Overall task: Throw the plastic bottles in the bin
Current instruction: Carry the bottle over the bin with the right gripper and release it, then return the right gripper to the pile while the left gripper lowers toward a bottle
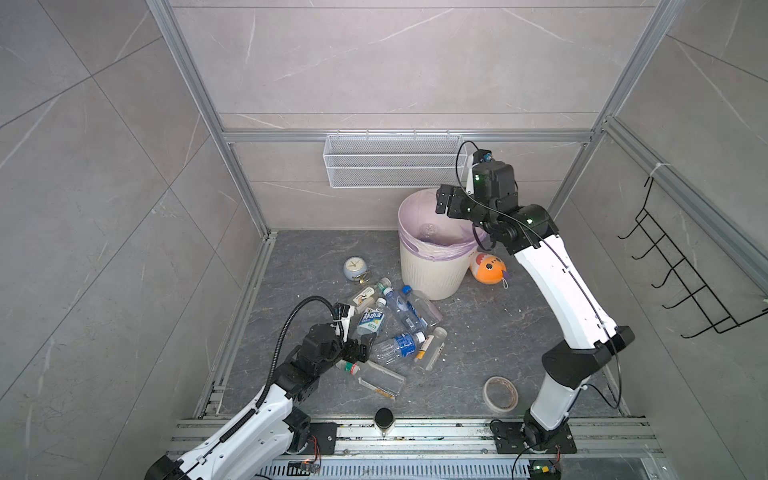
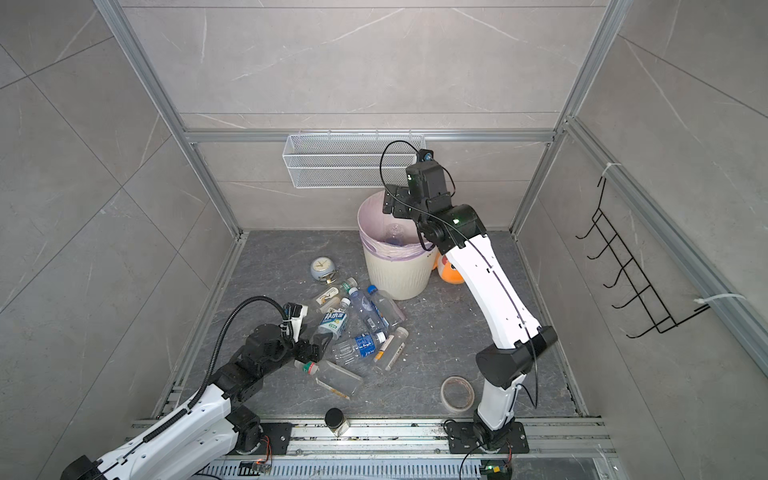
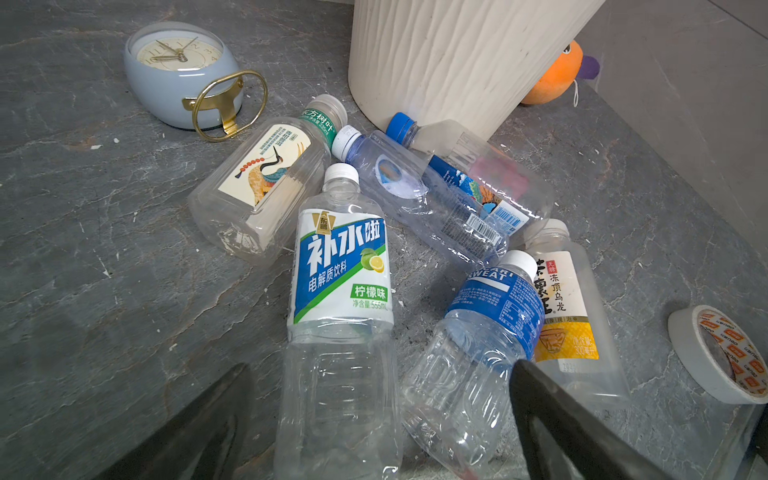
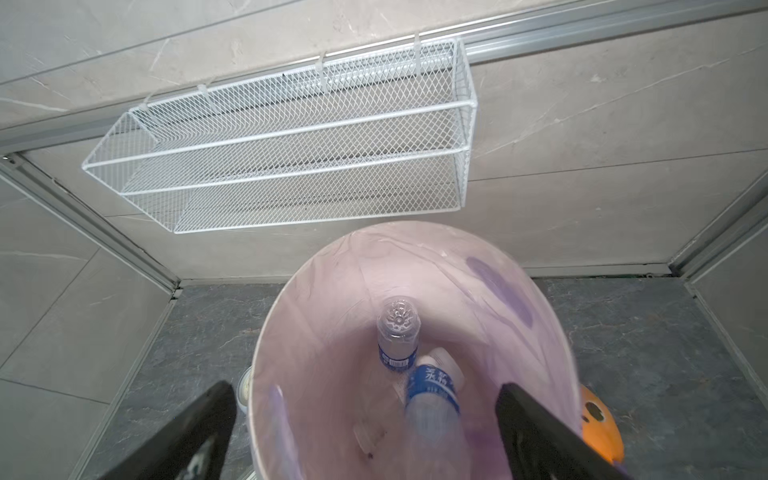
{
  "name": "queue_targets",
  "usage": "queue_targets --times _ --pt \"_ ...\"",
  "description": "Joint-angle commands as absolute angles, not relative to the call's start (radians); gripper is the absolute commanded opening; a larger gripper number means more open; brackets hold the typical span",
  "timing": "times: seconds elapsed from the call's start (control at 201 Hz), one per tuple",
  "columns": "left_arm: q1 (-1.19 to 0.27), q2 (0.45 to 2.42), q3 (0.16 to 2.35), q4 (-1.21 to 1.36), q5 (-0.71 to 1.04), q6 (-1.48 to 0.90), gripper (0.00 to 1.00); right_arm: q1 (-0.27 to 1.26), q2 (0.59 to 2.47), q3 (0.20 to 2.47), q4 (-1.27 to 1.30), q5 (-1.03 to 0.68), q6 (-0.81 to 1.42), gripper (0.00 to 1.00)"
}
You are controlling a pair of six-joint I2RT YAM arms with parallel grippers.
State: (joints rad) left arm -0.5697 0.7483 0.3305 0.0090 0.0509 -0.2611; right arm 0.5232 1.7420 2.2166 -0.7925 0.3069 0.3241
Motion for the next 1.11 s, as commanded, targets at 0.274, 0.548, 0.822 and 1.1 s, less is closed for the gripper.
queue_targets --times 0.274,0.548,0.822,1.1 --pt "-0.575 0.758 0.407 -0.03 -0.01 -0.287 0.97 0.527 1.372 1.735 -0.634 0.266 0.309 0.99" --pt "-0.576 0.813 0.468 -0.083 -0.057 -0.298 0.97 0.527 1.197 1.422 -0.568 0.237 0.352 0.99" --pt "-0.579 0.918 0.54 -0.107 -0.072 -0.298 0.96 0.526 1.038 1.168 -0.547 0.208 0.391 1.0" --pt "-0.583 1.013 0.595 -0.129 -0.076 -0.301 0.96 0.527 0.897 0.907 -0.544 0.197 0.436 1.0"
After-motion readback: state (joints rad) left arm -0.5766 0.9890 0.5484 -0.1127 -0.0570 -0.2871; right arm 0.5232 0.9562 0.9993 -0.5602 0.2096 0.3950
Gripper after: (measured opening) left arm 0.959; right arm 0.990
